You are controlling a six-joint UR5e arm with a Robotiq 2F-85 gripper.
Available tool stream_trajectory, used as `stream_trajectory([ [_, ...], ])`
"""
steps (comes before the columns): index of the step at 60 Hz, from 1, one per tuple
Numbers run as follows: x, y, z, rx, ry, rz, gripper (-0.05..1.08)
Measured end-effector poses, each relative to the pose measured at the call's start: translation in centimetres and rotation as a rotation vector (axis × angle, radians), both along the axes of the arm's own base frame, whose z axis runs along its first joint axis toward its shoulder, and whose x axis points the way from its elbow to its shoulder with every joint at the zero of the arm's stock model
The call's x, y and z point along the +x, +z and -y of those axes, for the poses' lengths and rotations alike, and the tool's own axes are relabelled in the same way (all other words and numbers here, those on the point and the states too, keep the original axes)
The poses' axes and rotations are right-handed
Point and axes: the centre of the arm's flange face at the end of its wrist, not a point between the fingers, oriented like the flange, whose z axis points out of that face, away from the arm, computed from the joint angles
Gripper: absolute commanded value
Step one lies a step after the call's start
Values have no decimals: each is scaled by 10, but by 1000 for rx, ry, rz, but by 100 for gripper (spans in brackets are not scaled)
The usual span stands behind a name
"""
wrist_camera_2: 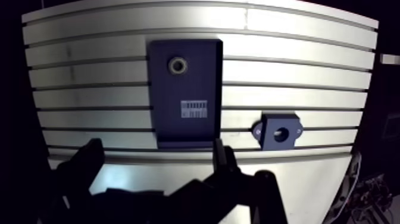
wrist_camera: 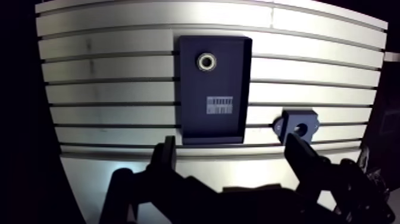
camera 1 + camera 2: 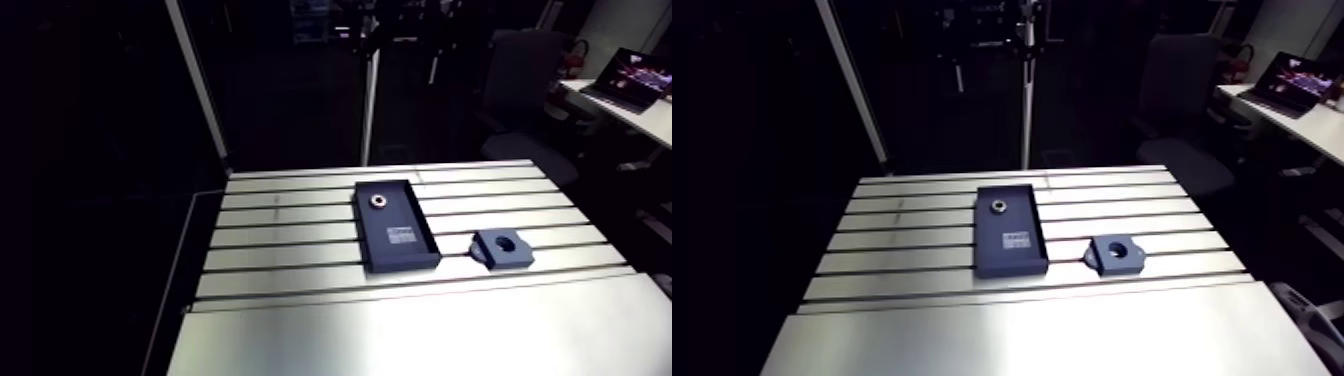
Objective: Pick up the bearing and press it into the housing until flush.
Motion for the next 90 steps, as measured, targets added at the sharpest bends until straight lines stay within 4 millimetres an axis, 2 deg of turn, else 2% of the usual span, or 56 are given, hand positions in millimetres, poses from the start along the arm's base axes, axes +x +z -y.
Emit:
stream_trajectory([
  [18, -7, -38, -8, 2, -15, -8, 1],
  [41, -20, -87, -4, -4, -20, 0, 1],
  [64, -26, -105, -3, -2, -24, -6, 1],
  [90, -21, -126, -2, -5, -43, -10, 1],
])
